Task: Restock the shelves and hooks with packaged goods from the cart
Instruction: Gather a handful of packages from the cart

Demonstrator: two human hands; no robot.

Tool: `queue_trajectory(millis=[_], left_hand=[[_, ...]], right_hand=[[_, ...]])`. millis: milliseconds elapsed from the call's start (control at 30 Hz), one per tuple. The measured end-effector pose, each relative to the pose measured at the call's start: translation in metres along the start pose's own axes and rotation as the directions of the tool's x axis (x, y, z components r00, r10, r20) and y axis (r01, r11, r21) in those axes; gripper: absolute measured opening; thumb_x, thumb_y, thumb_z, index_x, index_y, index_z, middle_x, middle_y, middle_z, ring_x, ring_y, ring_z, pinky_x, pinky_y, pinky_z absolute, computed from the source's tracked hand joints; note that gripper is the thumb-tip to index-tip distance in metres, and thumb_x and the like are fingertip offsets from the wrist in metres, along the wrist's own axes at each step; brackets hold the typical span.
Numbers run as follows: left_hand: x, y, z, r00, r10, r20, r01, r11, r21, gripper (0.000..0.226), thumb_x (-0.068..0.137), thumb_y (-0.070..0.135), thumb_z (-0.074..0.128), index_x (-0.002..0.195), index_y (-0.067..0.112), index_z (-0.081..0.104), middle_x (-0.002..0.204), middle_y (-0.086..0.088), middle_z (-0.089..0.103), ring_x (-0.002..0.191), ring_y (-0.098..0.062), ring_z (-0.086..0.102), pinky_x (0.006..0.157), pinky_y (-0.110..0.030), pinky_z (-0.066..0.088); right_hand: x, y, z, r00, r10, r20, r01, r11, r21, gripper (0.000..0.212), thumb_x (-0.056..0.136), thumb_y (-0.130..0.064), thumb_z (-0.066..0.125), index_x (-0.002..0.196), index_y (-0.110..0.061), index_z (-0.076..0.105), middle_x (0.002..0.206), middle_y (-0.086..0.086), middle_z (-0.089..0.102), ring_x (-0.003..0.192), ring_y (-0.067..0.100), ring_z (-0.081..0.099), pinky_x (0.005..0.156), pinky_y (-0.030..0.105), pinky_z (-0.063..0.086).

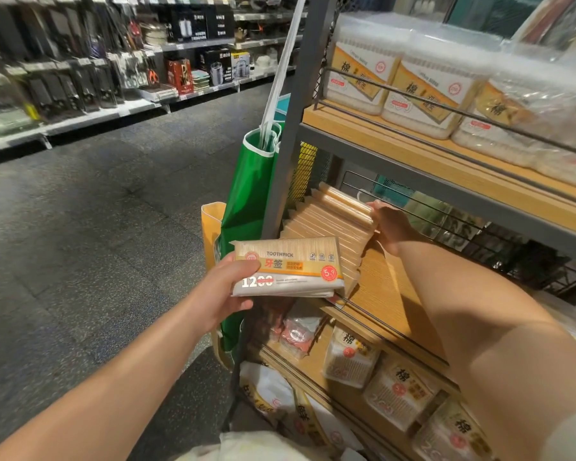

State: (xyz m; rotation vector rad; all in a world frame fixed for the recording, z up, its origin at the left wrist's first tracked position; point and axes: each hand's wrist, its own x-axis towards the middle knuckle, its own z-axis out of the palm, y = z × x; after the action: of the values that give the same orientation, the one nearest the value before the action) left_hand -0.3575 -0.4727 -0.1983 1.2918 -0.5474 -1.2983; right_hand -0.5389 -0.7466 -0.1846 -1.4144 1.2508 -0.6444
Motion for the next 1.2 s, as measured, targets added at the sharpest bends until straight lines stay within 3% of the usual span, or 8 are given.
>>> queue_trajectory(millis=[100,233,367,500,600,733,1000,1200], left_hand=[[-0.001,0.004,0.003,1.000,0.013,0.002,-0.013,1.000,-0.002,0.040,0.068,0.032,0.062,0.107,0.024,0.057,0.083,0.007,0.071,0.066,-0.004,0.063,0.060,-0.026,0.041],[-0.001,0.010,0.008,0.999,0.024,0.023,-0.024,1.000,0.009,0.040,0.069,0.033,0.062,0.108,0.025,0.057,0.085,0.008,0.071,0.072,-0.006,0.062,0.062,-0.026,0.043],[0.003,0.015,0.017,0.998,0.023,0.061,-0.024,0.999,0.026,0.041,0.069,0.034,0.061,0.110,0.027,0.057,0.085,0.010,0.071,0.075,-0.007,0.062,0.066,-0.028,0.042],[0.008,0.019,0.030,0.989,0.019,0.144,-0.026,0.999,0.045,0.039,0.069,0.034,0.060,0.108,0.029,0.057,0.085,0.012,0.073,0.073,-0.004,0.065,0.068,-0.028,0.041],[0.012,0.019,0.041,0.980,0.025,0.198,-0.038,0.997,0.065,0.042,0.072,0.034,0.061,0.113,0.024,0.058,0.090,0.007,0.074,0.077,-0.006,0.067,0.070,-0.027,0.046],[0.019,0.015,0.048,0.973,0.006,0.230,-0.032,0.993,0.112,0.061,0.074,0.036,0.064,0.131,0.016,0.055,0.105,-0.001,0.072,0.088,-0.014,0.065,0.070,-0.030,0.045],[0.019,0.015,0.057,0.972,-0.011,0.234,-0.030,0.985,0.169,0.060,0.083,0.042,0.071,0.135,0.019,0.051,0.101,0.005,0.072,0.088,-0.010,0.063,0.066,-0.028,0.042],[0.016,0.018,0.058,0.983,-0.064,0.171,0.044,0.992,0.116,0.036,0.100,0.048,0.042,0.117,0.022,0.059,0.095,0.004,0.074,0.092,-0.015,0.062,0.071,-0.030,0.043]], right_hand=[[-0.010,0.000,0.001,0.995,0.094,0.044,-0.098,0.991,0.097,0.046,0.097,-0.052,0.044,0.123,-0.016,0.058,0.106,0.009,0.064,0.090,0.022,0.064,0.069,0.032,0.050],[-0.019,0.008,-0.006,0.996,0.069,-0.054,-0.068,0.998,0.013,0.080,0.077,-0.082,0.046,0.132,-0.025,0.054,0.121,-0.001,0.063,0.106,0.022,0.062,0.095,0.043,0.048],[-0.052,-0.007,-0.005,0.979,-0.028,-0.204,0.007,0.995,-0.104,0.088,0.074,-0.089,0.029,0.122,-0.020,0.056,0.109,0.002,0.055,0.081,0.011,0.053,0.061,0.015,0.043],[-0.096,-0.007,-0.006,0.975,-0.052,-0.214,0.027,0.993,-0.119,0.043,0.100,-0.051,0.038,0.119,-0.016,0.056,0.110,0.003,0.057,0.106,0.022,0.054,0.083,0.028,0.036],[-0.132,-0.012,-0.010,0.989,-0.113,0.094,0.102,0.989,0.107,0.051,0.097,-0.054,0.038,0.113,-0.014,0.065,0.109,0.010,0.070,0.107,0.028,0.066,0.090,0.040,0.052],[-0.151,-0.016,-0.016,0.940,-0.093,0.327,0.065,0.993,0.097,0.051,0.084,-0.039,0.060,0.125,-0.009,0.057,0.106,0.009,0.073,0.093,0.020,0.071,0.077,0.028,0.058],[-0.164,-0.005,-0.025,0.967,0.097,0.236,-0.091,0.995,-0.035,0.062,0.071,-0.045,0.071,0.117,-0.005,0.061,0.092,0.008,0.076,0.078,0.018,0.074,0.058,0.026,0.060],[-0.171,-0.005,-0.020,0.995,0.039,0.088,-0.031,0.995,-0.096,0.046,0.088,-0.042,0.065,0.112,-0.002,0.065,0.093,0.013,0.076,0.080,0.023,0.073,0.066,0.036,0.061]])
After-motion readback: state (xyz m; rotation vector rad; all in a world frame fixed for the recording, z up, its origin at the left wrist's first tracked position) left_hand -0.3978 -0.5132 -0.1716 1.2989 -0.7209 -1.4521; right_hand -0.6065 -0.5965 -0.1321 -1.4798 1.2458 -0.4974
